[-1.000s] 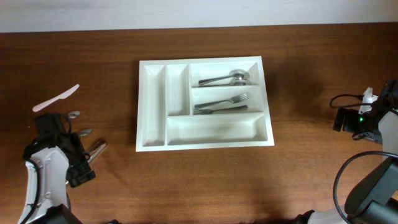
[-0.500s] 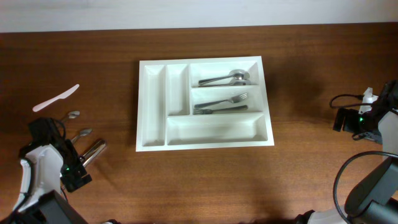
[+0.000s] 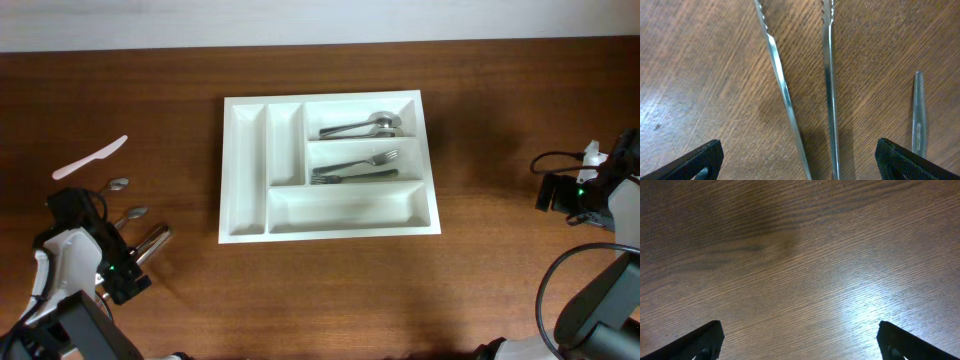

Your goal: Pack container

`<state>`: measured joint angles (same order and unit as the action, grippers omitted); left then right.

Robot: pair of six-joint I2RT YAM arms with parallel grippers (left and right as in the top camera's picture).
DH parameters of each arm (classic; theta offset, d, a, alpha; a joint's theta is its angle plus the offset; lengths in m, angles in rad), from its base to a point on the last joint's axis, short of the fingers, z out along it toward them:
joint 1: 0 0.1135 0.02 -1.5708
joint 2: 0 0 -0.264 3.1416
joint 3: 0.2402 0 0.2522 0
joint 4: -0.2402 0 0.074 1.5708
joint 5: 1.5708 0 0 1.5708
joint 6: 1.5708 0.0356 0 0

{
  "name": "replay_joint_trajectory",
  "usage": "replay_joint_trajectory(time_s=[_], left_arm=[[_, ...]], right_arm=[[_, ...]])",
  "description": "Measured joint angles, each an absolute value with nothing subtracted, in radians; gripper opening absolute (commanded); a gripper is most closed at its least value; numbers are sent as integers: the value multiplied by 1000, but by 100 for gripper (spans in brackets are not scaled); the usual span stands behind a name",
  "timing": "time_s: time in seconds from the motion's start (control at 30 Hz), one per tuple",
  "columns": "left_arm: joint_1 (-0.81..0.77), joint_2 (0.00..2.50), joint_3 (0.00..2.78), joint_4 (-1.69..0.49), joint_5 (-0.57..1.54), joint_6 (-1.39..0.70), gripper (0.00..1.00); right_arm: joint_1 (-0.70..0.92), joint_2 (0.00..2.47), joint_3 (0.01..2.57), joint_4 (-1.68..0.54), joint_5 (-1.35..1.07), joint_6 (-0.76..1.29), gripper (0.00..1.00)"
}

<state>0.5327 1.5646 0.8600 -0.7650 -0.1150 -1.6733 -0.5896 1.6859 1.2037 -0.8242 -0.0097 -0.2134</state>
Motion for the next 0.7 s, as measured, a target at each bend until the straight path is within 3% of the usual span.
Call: replay_joint_trajectory(time_s=[0.7], left_arm=[[535,1667,861,-725,-65,-1696,99]], right_arm=[[-590,1686,1204,-824,-10,-214,99]])
